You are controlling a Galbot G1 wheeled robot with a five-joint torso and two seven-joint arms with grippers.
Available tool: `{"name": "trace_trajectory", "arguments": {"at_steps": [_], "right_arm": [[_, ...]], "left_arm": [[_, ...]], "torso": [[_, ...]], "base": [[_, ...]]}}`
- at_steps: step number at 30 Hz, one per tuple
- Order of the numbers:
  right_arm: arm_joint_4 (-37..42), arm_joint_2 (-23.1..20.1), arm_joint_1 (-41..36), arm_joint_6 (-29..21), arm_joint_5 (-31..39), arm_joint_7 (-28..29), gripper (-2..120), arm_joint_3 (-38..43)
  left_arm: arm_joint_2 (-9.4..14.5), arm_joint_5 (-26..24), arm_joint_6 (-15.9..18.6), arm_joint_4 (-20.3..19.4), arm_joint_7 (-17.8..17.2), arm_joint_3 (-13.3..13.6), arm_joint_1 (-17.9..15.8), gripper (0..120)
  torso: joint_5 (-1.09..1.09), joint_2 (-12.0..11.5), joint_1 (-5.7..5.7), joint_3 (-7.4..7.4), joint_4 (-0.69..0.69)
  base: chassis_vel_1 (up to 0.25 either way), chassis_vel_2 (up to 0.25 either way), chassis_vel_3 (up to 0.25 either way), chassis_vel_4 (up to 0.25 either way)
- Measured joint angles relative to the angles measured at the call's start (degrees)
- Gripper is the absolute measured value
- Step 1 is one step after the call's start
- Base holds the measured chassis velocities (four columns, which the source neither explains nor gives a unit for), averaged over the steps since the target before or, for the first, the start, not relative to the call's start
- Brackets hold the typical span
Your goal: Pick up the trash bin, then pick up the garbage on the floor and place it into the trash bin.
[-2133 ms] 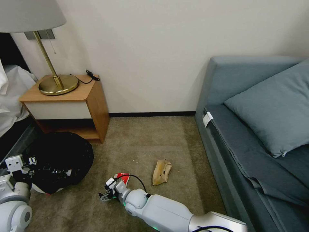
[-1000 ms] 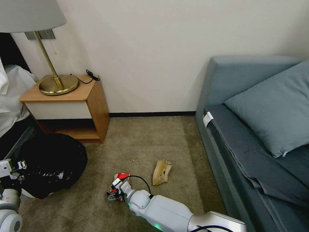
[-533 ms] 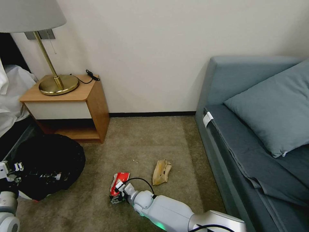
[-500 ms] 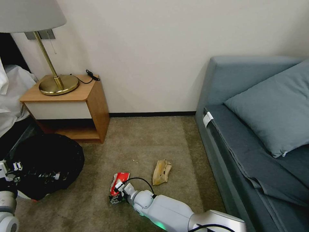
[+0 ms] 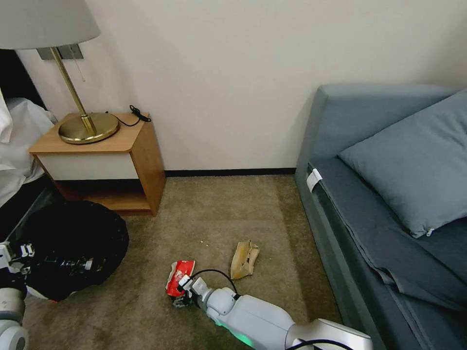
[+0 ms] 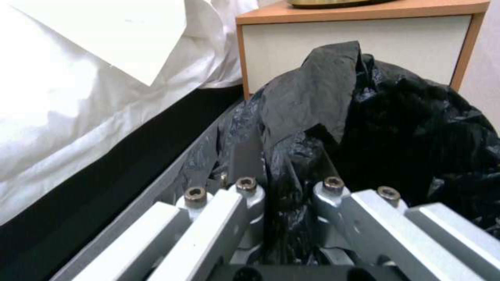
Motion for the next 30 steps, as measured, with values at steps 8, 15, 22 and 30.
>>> {"name": "trace_trajectory", "arguments": {"at_steps": [8, 15, 22, 30], "right_arm": [[-0.2, 0.0, -0.5, 0.3, -0.4, -0.4, 39, 0.0], [-0.4, 0.0, -0.3, 0.3, -0.4, -0.6, 19, 0.2], [-0.4, 0.0, -0.4, 0.4, -0.4, -0.5, 0, 0.3], [0.6, 0.0, -0.3, 0.3, -0.3, -0.2, 0, 1.1]], "left_arm": [[-0.4, -0.1, -0.1, -0.3, -0.1, -0.3, 0.5, 6], [-0.4, -0.4, -0.2, -0.5, -0.1, -0.8, 0.9, 6], [-0.2, -0.7, -0.2, -0.6, -0.2, -1.2, 0.9, 6], [0.4, -1.0, -0.2, -0.1, -0.2, -1.8, 0.7, 6]], "torso": [[0.00, 0.0, 0.00, 0.00, 0.00], [0.00, 0.0, 0.00, 0.00, 0.01], [0.00, 0.0, 0.00, 0.00, 0.00], [-0.01, 0.0, 0.00, 0.00, -0.01]], "base": [[0.000, 0.000, 0.000, 0.000], [0.000, 0.000, 0.000, 0.000], [0.000, 0.000, 0.000, 0.000], [0.000, 0.000, 0.000, 0.000]]}}
